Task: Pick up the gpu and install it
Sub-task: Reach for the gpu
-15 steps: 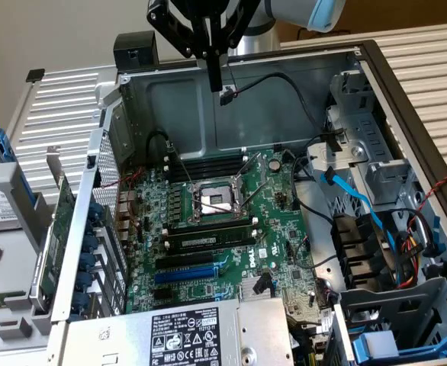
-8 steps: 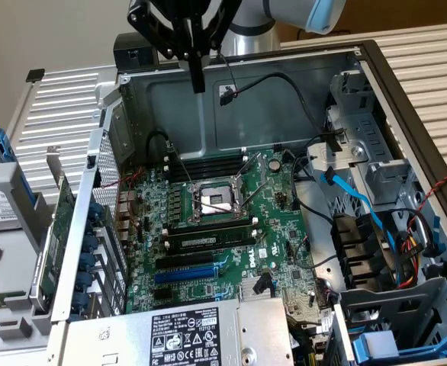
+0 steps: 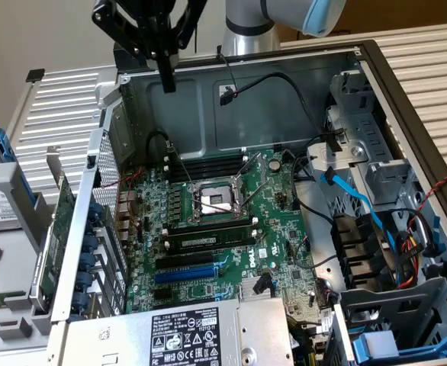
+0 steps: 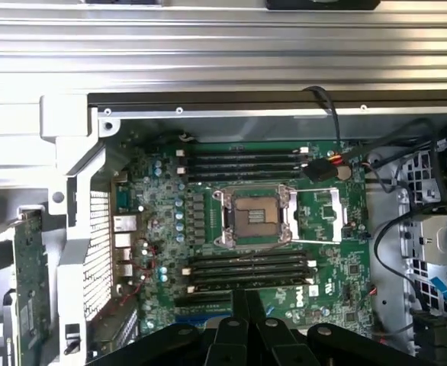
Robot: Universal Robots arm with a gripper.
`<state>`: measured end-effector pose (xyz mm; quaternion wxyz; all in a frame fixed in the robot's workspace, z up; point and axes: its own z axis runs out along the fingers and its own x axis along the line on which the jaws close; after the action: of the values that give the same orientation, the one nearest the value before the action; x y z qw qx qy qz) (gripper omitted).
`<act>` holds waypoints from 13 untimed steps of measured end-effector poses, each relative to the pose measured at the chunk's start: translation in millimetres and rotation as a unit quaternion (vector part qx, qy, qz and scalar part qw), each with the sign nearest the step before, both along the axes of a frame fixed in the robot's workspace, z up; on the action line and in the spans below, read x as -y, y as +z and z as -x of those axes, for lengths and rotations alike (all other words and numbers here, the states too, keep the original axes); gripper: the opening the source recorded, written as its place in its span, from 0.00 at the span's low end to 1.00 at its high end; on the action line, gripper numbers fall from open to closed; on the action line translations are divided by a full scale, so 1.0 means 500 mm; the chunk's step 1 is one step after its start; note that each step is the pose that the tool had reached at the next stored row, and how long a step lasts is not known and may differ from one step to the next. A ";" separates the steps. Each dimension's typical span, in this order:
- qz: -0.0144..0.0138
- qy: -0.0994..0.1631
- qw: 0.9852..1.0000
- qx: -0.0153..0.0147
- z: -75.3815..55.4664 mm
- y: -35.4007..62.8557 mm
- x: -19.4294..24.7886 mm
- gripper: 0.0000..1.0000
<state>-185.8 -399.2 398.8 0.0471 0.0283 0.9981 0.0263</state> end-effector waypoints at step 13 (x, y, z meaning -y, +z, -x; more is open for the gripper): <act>0.003 0.002 1.000 0.001 0.075 0.006 0.0007 0.11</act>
<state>-223.5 -399.5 401.9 0.0483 0.0265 0.9982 0.0234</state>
